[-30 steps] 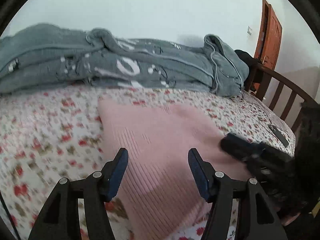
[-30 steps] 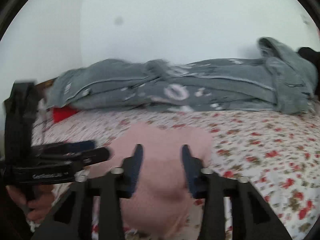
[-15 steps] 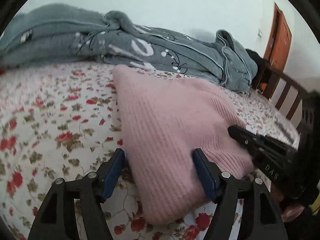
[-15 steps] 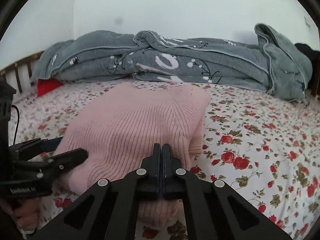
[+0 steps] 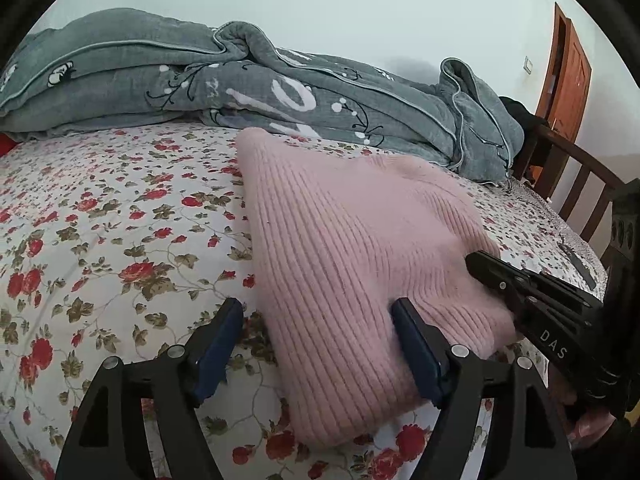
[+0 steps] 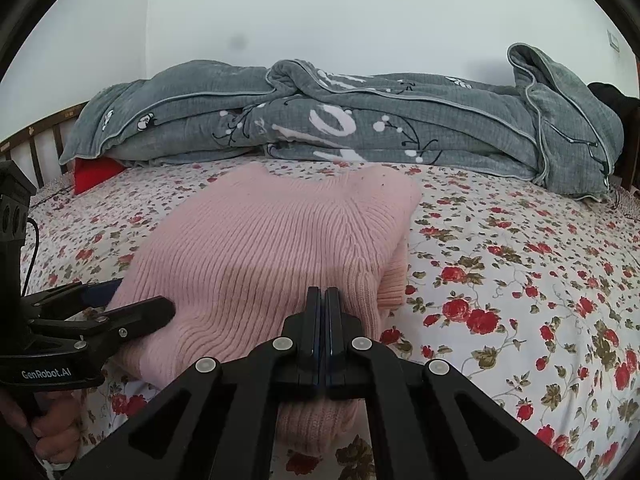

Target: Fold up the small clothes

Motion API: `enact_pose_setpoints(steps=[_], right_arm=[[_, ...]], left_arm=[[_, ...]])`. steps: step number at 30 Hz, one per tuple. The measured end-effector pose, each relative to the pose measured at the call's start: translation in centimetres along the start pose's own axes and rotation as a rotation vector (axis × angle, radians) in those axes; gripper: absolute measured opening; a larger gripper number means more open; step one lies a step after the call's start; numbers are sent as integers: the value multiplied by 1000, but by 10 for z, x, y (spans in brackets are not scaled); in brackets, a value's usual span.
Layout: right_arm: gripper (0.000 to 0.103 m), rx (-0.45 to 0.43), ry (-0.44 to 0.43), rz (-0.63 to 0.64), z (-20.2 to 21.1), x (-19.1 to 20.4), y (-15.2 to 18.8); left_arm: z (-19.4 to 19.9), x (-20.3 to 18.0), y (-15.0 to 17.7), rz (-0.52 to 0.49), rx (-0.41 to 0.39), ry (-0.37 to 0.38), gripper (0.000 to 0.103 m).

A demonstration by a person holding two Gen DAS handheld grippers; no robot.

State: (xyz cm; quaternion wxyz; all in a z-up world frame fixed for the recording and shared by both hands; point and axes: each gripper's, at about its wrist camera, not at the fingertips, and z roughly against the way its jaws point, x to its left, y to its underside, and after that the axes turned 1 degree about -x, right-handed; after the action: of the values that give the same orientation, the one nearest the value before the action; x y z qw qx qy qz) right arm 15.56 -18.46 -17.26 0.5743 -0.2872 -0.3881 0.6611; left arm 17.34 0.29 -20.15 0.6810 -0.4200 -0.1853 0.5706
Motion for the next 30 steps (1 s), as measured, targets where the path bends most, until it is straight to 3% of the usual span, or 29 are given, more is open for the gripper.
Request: enact_pose_setpoints(steps=[14, 19, 21, 24, 26, 30], right_arm=[[0, 6, 29, 18, 0, 7, 0], [3, 6, -22, -9, 9, -1, -2], [7, -2, -56, -29, 19, -4, -12], [21, -43, -39, -10, 30, -4, -38], [42, -51, -15, -4, 31, -5, -57], [49, -6, -30, -25, 10, -18, -82]], left_arm=[[2, 0, 0, -5, -10, -17, 77], [14, 0, -8, -3, -21, -17, 75], [25, 5, -23, 18, -41, 14, 75], [40, 14, -54, 45, -82, 55, 74], [42, 17, -71, 47, -73, 81, 74], [29, 26, -96, 21, -24, 82, 74]])
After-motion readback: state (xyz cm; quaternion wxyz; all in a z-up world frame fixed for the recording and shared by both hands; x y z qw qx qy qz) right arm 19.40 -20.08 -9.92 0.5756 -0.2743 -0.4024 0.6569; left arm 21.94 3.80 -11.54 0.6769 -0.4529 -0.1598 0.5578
